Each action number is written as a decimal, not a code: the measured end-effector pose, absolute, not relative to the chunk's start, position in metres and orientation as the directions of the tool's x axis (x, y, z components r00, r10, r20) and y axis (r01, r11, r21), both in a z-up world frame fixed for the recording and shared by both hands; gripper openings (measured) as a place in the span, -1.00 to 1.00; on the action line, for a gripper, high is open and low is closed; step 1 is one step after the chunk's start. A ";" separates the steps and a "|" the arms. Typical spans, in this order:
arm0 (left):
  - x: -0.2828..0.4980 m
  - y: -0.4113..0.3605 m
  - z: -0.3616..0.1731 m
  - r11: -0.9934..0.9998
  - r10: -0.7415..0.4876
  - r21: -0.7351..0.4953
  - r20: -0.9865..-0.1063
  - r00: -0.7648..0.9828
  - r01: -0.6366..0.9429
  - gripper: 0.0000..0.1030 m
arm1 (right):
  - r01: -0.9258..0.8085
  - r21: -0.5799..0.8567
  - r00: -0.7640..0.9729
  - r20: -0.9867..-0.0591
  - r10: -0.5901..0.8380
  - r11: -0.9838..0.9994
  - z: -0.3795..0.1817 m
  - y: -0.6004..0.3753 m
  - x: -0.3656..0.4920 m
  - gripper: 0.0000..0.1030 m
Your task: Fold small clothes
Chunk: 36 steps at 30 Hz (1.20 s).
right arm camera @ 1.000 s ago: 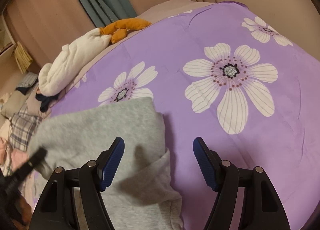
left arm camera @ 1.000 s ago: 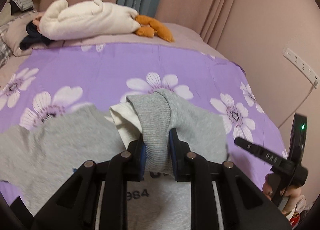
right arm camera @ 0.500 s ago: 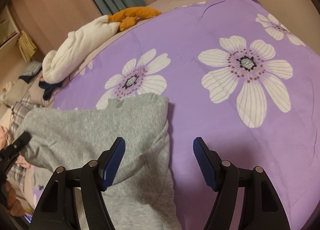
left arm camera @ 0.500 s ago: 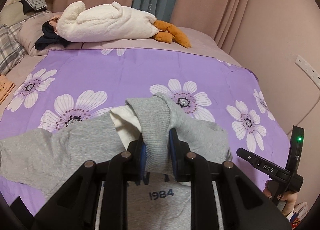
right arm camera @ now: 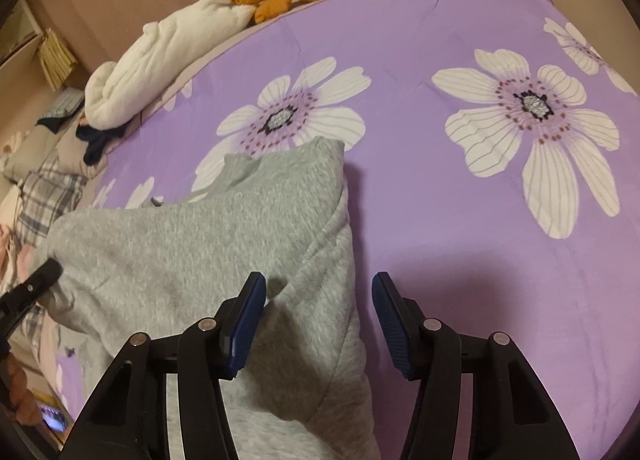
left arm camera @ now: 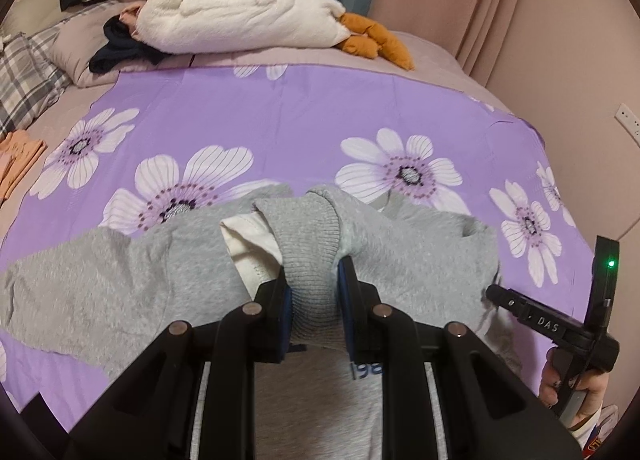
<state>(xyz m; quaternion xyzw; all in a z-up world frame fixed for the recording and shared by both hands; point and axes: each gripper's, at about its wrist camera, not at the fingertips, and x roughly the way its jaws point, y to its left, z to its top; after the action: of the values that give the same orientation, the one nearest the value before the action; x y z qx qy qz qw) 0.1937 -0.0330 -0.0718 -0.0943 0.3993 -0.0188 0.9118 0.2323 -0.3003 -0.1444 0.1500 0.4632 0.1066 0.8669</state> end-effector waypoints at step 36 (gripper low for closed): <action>0.201 -0.004 -0.129 0.982 -0.049 -0.143 -0.825 0.563 -0.125 -0.59 | -0.058 0.274 0.508 -0.820 0.265 0.960 -0.151 -0.285 0.239 0.11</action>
<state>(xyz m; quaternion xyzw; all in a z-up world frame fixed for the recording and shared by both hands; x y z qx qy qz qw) 0.2010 -0.0039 -0.1288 -0.0930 0.4671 0.0216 0.8791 0.2393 -0.2854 -0.1510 0.1062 0.4871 0.0936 0.8618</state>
